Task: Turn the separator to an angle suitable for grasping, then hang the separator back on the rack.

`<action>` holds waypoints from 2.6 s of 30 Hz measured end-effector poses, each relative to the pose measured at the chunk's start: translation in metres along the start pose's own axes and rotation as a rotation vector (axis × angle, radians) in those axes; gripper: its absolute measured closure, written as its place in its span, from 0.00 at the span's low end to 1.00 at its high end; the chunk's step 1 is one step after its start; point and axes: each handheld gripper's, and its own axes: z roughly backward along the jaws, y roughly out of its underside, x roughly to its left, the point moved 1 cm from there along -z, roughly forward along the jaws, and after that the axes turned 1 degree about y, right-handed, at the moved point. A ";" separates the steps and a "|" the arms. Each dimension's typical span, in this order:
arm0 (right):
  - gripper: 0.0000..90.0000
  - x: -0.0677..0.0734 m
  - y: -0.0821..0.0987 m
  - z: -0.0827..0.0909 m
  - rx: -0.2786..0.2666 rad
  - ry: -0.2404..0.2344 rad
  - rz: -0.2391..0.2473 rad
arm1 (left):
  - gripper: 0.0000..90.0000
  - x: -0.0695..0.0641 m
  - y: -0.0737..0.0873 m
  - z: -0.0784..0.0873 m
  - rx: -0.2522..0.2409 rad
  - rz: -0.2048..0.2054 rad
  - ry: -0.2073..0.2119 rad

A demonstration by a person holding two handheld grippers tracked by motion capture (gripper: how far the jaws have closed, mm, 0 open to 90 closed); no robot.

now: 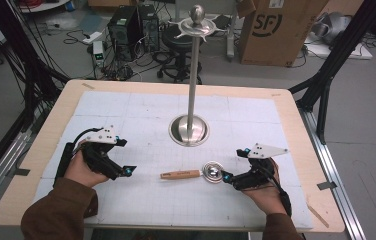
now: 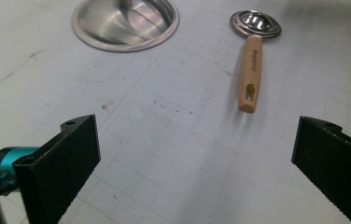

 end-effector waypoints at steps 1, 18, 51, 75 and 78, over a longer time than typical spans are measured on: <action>0.00 0.000 0.000 0.000 0.001 0.000 0.000 | 0.02 0.001 0.000 0.001 -0.002 0.000 -0.001; 0.00 0.001 -0.006 0.003 -0.010 -0.003 0.017 | 0.02 0.003 0.001 0.003 -0.041 -0.018 -0.001; 0.05 0.027 -0.054 -0.050 0.248 -0.103 0.215 | 0.02 0.008 0.009 0.017 -0.095 -0.043 -0.030; 0.22 0.037 -0.065 -0.076 0.411 -0.153 0.290 | 0.02 0.009 0.009 0.016 -0.095 -0.041 -0.032; 0.31 0.038 -0.066 -0.079 0.444 -0.180 0.293 | 0.02 0.009 0.009 0.017 -0.096 -0.039 -0.032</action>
